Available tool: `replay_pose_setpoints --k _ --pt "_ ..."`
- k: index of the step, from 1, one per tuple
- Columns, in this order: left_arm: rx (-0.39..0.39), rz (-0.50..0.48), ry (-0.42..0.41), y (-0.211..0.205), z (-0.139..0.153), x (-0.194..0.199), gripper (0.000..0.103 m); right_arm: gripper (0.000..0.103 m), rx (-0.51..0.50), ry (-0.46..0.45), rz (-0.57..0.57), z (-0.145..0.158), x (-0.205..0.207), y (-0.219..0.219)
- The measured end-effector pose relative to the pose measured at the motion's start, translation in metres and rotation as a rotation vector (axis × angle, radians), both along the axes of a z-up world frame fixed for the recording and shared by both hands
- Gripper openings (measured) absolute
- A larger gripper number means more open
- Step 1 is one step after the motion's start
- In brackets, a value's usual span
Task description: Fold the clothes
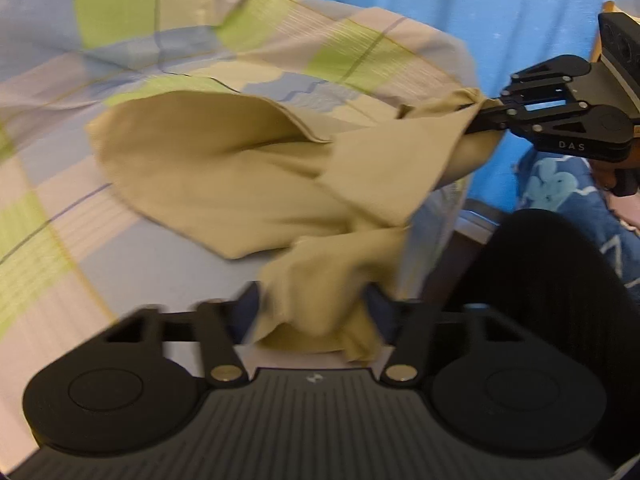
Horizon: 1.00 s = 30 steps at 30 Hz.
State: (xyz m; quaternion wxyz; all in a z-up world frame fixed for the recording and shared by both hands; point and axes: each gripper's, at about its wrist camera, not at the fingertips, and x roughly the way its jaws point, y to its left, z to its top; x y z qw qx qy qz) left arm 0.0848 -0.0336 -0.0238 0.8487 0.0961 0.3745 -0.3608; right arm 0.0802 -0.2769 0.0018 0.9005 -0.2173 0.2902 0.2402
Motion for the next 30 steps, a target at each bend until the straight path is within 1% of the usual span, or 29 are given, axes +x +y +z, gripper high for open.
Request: replay_pose_setpoints --k 1,3,5,7,9,10,12,13,14,15,16,17,18,20,21,22,24,25,26,27,29,30 --pt "0.003 -0.001 -0.006 -0.002 0.001 0.000 0.002 0.001 0.011 -0.002 -0.006 0.002 0.001 -0.001" --pt "0.010 -0.002 -0.018 -0.007 0.002 0.000 0.002 0.001 0.029 -0.012 -0.031 0.008 0.000 -0.007" --pt "-0.012 0.021 -0.061 0.005 0.018 -0.007 0.002 0.001 0.051 -0.020 -0.055 0.015 -0.006 -0.017" --pt "-0.036 0.009 -0.093 0.018 0.038 -0.017 0.002 0.001 0.052 -0.013 -0.068 0.022 -0.016 -0.027" --pt "-0.051 -0.071 -0.098 0.021 0.058 -0.037 0.002 0.001 0.051 0.011 -0.074 0.025 -0.029 -0.037" --pt "-0.055 -0.127 -0.091 0.020 0.064 -0.048 0.002 0.001 0.052 0.036 -0.075 0.025 -0.035 -0.042" --pt "-0.048 -0.267 -0.054 0.012 0.068 -0.067 0.002 0.001 0.041 0.099 -0.078 0.020 -0.047 -0.052" --pt "-0.037 -0.327 -0.031 0.007 0.066 -0.075 0.003 0.001 0.021 0.119 -0.091 0.015 -0.051 -0.056" --pt "-0.024 -0.376 -0.004 0.002 0.061 -0.080 0.005 0.003 -0.010 0.134 -0.111 0.010 -0.055 -0.061" --pt "-0.014 -0.412 0.021 -0.002 0.055 -0.082 0.011 0.011 -0.041 0.148 -0.141 0.004 -0.057 -0.066" --pt "-0.003 -0.423 0.038 -0.003 0.050 -0.080 0.024 0.017 -0.076 0.158 -0.188 -0.001 -0.056 -0.072" --pt "0.009 -0.407 0.043 -0.003 0.045 -0.076 0.033 0.030 -0.103 0.161 -0.236 -0.005 -0.055 -0.078" --pt "0.020 -0.383 0.046 -0.002 0.041 -0.070 0.043 0.034 -0.111 0.146 -0.282 -0.005 -0.054 -0.084" --pt "0.010 -0.309 0.042 0.007 0.038 -0.051 0.045 0.035 -0.080 0.114 -0.344 -0.001 -0.046 -0.093" --pt "0.008 -0.250 0.029 0.012 0.038 -0.037 0.050 0.038 -0.056 0.099 -0.352 0.000 -0.041 -0.096" --pt "0.009 -0.184 0.012 0.016 0.038 -0.022 0.057 0.039 -0.029 0.083 -0.327 0.001 -0.034 -0.095" --pt "0.011 -0.052 -0.023 0.024 0.037 0.009 0.061 0.047 0.013 0.051 -0.268 0.000 -0.021 -0.092" --pt "0.018 0.002 -0.041 0.026 0.035 0.025 0.061 0.049 0.000 0.034 -0.219 -0.004 -0.014 -0.085" --pt "0.028 0.053 -0.061 0.027 0.033 0.041 0.061 0.054 -0.022 0.016 -0.170 -0.009 -0.007 -0.078" --pt "0.052 0.085 -0.076 0.028 0.030 0.058 0.061 0.058 -0.064 -0.006 -0.122 -0.015 0.001 -0.070" --pt "0.110 0.138 -0.104 0.027 0.022 0.090 0.061 0.060 -0.150 -0.042 -0.043 -0.029 0.015 -0.056" --pt "0.124 0.162 -0.111 0.027 0.016 0.105 0.061 0.060 -0.184 -0.055 -0.011 -0.036 0.022 -0.051"
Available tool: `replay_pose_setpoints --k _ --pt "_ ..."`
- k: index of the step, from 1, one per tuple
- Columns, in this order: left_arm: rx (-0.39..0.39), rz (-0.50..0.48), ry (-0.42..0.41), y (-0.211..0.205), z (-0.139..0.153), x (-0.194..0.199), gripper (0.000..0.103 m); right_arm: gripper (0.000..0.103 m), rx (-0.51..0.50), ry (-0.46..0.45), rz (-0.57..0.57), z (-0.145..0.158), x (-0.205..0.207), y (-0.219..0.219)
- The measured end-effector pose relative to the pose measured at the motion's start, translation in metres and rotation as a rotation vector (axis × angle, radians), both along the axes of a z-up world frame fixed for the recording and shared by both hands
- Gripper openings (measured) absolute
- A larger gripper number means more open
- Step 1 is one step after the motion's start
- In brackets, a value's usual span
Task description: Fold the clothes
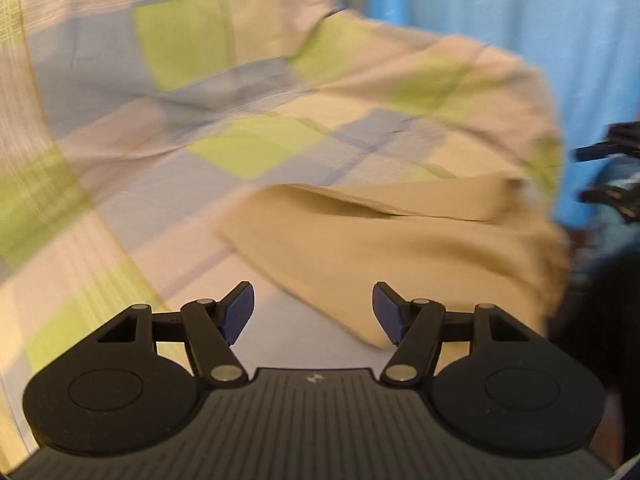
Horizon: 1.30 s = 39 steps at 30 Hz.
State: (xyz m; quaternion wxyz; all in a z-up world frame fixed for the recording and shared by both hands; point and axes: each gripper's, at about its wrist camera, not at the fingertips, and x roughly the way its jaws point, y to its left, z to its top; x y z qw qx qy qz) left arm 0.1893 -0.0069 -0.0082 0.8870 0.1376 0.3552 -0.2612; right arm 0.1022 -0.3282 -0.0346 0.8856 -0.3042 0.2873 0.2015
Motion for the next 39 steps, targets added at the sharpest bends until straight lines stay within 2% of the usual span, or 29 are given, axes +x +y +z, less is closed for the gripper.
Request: replay_pose_setpoints --k 2,7,9,11,12,13,14,15,16,18,22,27,30,32,36,39 --pt "-0.022 0.047 0.027 0.002 -0.015 0.028 0.061 0.060 -0.046 -0.009 0.047 -0.013 0.013 0.005" --pt "-0.174 0.102 0.159 0.018 -0.046 0.081 0.060 0.060 -0.111 -0.038 0.161 -0.038 0.037 0.009" --pt "-0.201 0.107 0.175 0.020 -0.053 0.092 0.058 0.060 -0.163 -0.070 0.223 -0.048 0.039 0.012" --pt "-0.220 0.109 0.157 0.018 -0.058 0.096 0.057 0.057 -0.219 -0.098 0.278 -0.056 0.039 0.016" --pt "-0.231 0.114 0.151 0.018 -0.059 0.099 0.055 0.053 -0.238 -0.109 0.295 -0.059 0.040 0.017" --pt "-0.237 0.119 0.148 0.017 -0.060 0.101 0.046 0.048 -0.243 -0.113 0.296 -0.060 0.043 0.018" --pt "-0.241 0.123 0.146 0.017 -0.060 0.102 0.037 0.038 -0.235 -0.107 0.287 -0.058 0.045 0.018" --pt "-0.245 0.127 0.143 0.016 -0.060 0.103 0.011 0.014 -0.226 -0.100 0.277 -0.055 0.047 0.018" --pt "-0.250 0.128 0.144 0.016 -0.060 0.103 0.002 0.000 -0.213 -0.096 0.265 -0.052 0.049 0.018" --pt "-0.261 0.134 0.098 0.015 -0.054 0.096 0.002 0.000 -0.164 -0.106 0.232 -0.038 0.047 0.015" --pt "-0.317 0.141 -0.029 0.022 -0.019 0.054 0.002 0.000 -0.041 -0.158 0.129 0.003 0.035 0.006" --pt "-0.372 0.158 -0.195 0.036 0.054 -0.018 0.002 0.000 0.239 -0.220 -0.014 0.077 0.017 -0.014" --pt "-0.350 0.136 -0.291 0.039 0.108 -0.059 0.002 0.000 0.436 -0.234 -0.073 0.127 0.011 -0.029" --pt "-0.336 0.130 -0.344 0.044 0.140 -0.079 0.002 0.000 0.527 -0.243 -0.090 0.152 0.014 -0.037" --pt "-0.311 0.128 -0.414 0.053 0.184 -0.083 0.002 0.000 0.580 -0.256 -0.091 0.174 0.051 -0.032" --pt "-0.266 0.154 -0.436 0.049 0.182 -0.048 0.002 0.000 0.563 -0.241 -0.103 0.166 0.110 -0.010"
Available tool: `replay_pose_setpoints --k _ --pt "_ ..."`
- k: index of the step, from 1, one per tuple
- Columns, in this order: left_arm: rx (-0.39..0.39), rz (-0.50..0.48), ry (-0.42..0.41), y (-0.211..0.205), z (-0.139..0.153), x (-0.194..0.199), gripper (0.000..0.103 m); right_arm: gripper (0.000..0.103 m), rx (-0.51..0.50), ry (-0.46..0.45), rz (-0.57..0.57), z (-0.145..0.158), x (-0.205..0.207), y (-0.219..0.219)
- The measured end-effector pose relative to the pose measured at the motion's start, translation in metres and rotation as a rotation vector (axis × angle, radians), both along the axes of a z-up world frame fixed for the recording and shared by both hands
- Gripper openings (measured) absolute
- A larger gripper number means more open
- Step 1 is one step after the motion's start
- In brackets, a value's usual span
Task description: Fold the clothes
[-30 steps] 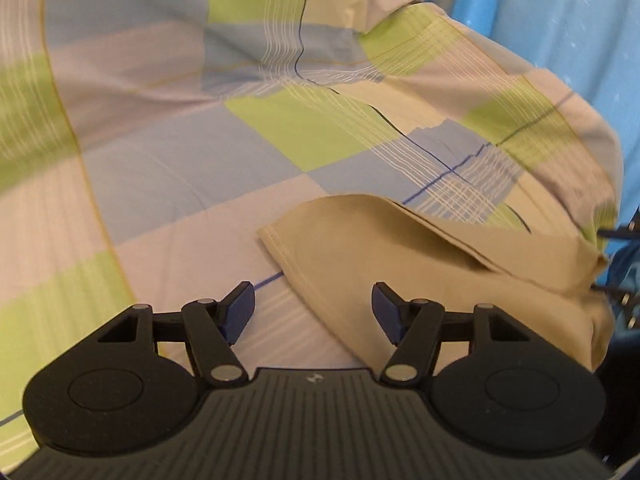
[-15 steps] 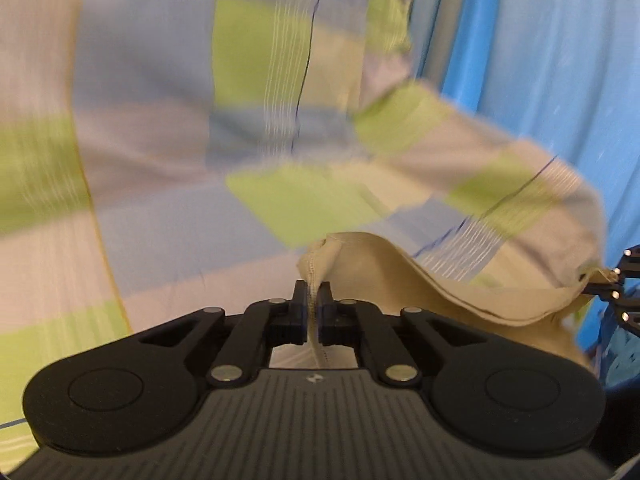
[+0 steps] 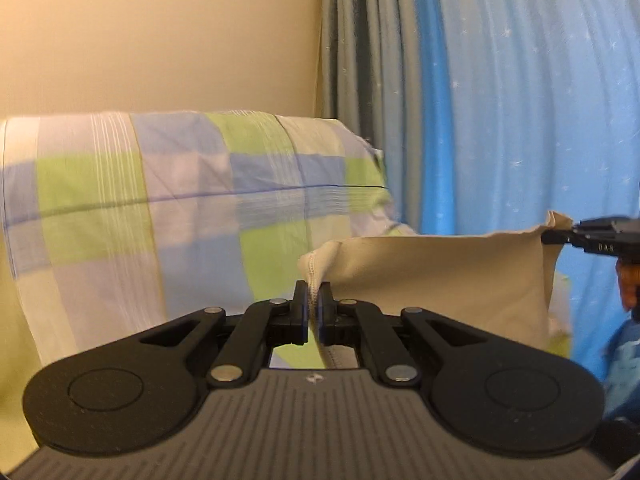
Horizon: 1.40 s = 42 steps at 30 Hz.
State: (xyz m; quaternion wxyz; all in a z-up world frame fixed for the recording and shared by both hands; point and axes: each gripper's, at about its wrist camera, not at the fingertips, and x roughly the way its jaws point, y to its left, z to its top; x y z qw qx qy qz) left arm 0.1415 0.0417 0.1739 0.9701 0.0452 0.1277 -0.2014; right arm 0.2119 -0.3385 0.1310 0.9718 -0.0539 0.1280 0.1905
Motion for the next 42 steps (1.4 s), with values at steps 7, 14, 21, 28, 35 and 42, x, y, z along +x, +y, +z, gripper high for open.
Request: replay_pose_setpoints --k 7,14,21,28,35,42 --pt "-0.004 0.170 0.146 0.007 -0.099 0.141 0.015 0.014 -0.012 0.211 -0.014 -0.097 0.168 0.041" --pt "-0.027 0.250 0.317 0.030 -0.198 0.173 0.020 0.032 0.060 0.333 -0.083 -0.169 0.178 0.017" --pt "-0.005 0.214 0.395 0.027 -0.222 0.172 0.031 0.035 0.084 0.443 -0.040 -0.202 0.171 0.008" --pt "-0.030 0.205 0.439 0.022 -0.236 0.205 0.033 0.036 0.164 0.496 -0.017 -0.219 0.200 0.005" --pt "-0.023 0.187 0.437 0.014 -0.240 0.222 0.007 0.002 0.191 0.517 -0.006 -0.229 0.228 0.015" --pt "-0.053 0.196 0.276 0.018 -0.201 0.208 0.001 0.000 0.176 0.353 0.000 -0.186 0.232 0.035"
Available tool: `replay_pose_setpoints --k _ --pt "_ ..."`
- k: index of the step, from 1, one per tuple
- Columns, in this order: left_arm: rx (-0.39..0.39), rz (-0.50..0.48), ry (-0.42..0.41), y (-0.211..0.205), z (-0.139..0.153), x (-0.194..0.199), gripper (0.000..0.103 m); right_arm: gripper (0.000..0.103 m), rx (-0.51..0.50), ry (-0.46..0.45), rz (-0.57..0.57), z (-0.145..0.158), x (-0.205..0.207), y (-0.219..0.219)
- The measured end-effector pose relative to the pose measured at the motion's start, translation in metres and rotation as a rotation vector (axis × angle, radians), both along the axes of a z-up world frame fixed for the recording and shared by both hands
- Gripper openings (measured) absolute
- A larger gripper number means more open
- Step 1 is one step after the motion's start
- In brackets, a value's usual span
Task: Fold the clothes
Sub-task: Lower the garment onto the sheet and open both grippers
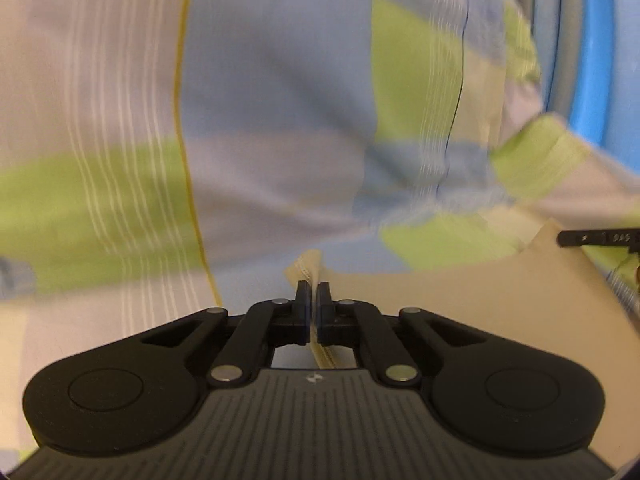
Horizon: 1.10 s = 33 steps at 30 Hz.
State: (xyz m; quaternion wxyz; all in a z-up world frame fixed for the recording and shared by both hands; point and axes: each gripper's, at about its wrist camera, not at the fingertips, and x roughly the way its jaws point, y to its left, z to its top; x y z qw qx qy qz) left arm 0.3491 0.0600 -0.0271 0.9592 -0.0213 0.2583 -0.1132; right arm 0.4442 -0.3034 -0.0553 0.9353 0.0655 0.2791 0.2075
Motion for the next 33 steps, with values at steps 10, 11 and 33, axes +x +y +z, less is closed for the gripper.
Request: replay_pose_setpoints --k 10,11,33 --pt "0.017 0.094 0.044 0.014 -0.017 0.057 0.006 0.004 -0.094 0.037 -0.014 -0.021 0.067 0.027" --pt "0.019 0.115 0.059 0.016 -0.024 0.060 0.006 0.008 -0.090 0.043 -0.028 -0.023 0.067 0.024" --pt "0.290 -0.172 0.219 -0.028 -0.018 -0.154 0.027 0.022 -0.223 0.284 -0.100 -0.009 -0.215 -0.055"
